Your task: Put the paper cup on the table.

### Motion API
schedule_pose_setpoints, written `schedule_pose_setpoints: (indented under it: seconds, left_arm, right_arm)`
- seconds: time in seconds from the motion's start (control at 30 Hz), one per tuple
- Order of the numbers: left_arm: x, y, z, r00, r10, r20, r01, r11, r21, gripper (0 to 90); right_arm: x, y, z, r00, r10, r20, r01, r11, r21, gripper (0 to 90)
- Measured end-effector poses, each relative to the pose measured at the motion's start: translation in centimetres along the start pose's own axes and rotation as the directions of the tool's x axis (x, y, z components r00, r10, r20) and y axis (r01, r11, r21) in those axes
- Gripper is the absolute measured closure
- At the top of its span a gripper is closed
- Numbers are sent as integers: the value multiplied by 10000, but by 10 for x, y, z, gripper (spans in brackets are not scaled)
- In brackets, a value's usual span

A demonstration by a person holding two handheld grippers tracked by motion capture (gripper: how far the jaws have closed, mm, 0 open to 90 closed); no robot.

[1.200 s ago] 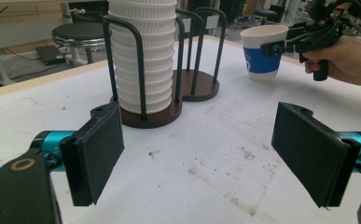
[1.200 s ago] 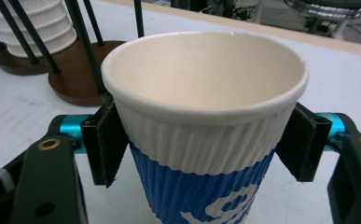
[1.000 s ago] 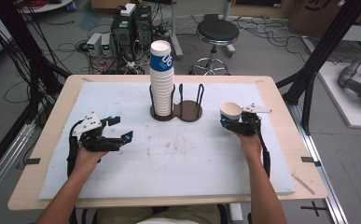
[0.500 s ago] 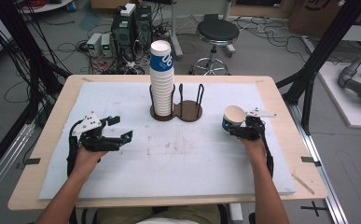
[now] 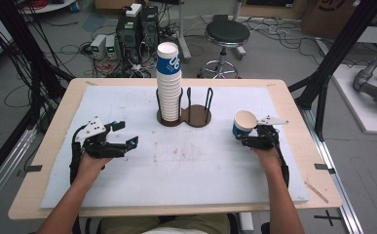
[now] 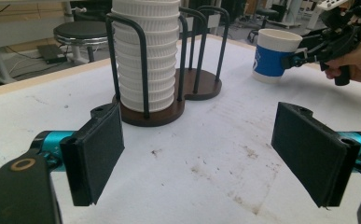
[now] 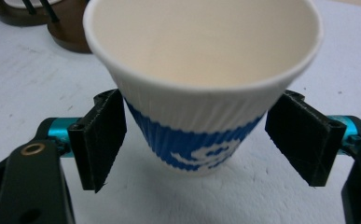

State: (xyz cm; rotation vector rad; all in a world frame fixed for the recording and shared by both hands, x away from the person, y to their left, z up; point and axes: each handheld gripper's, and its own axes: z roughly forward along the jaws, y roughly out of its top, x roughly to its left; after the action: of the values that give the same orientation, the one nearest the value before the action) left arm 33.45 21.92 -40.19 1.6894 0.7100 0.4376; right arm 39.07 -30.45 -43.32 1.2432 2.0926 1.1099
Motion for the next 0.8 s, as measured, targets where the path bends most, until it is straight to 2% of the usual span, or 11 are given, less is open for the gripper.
schedule_pose_setpoints:
  seconds: [0.1, 0.17, 0.23, 0.27, 0.33, 0.43, 0.53, 0.63, 0.7, 0.73, 0.8]
  left_arm:
    - [0, 0, 0, 10000, -16, 3, 16, 10000, -14, 168]
    - [1, 0, 0, 10000, -16, 10, 16, 10000, 10, 168]
    - [1, 0, 0, 10000, -53, 18, 53, 10000, 2, 168]
    - [1, 0, 0, 10000, -76, 32, 76, 10000, -18, 168]
    - [2, 0, 0, 10000, -70, 40, 70, 10000, -43, 168]
    - [2, 0, -1, 9999, -144, 46, 145, 9999, -71, 168]
    - [3, 0, -1, 9997, -227, 36, 227, 9996, -157, 168]
    - [5, 0, 0, 9995, -304, -5, 304, 9992, -271, 168]
    - [5, 0, -1, 9994, -350, -37, 348, 9988, -331, 168]
    - [6, 1, -1, 9993, -374, -56, 372, 9987, -361, 168]
    - [6, 1, -1, 9990, -444, -60, 441, 9982, -417, 168]
  right_arm:
    - [1, -2, -6, 10000, 49, -21, -49, 9999, 161, 208]
    - [4, -5, -14, 9999, -36, 111, 30, 9986, 520, 209]
    - [5, -7, -17, 9999, -47, 140, 38, 9980, 635, 209]
    - [5, -12, -24, 9998, 73, 184, -87, 9967, 810, 209]
    - [4, -14, -27, 9997, 147, 207, -163, 9964, 830, 209]
    - [2, -20, -41, 9981, 567, 239, -582, 9961, 665, 208]
    - [4, -23, -56, 9980, 606, 171, -611, 9976, 323, 205]
    - [10, -21, -68, 9990, 450, 41, -449, 9989, -94, 201]
    - [18, -16, -75, 9996, 246, -147, -254, 9981, -567, 200]
    - [27, -9, -81, 9994, 51, -352, -86, 9951, -988, 200]
    - [31, -7, -83, 9992, -54, -397, 8, 9934, -1143, 195]
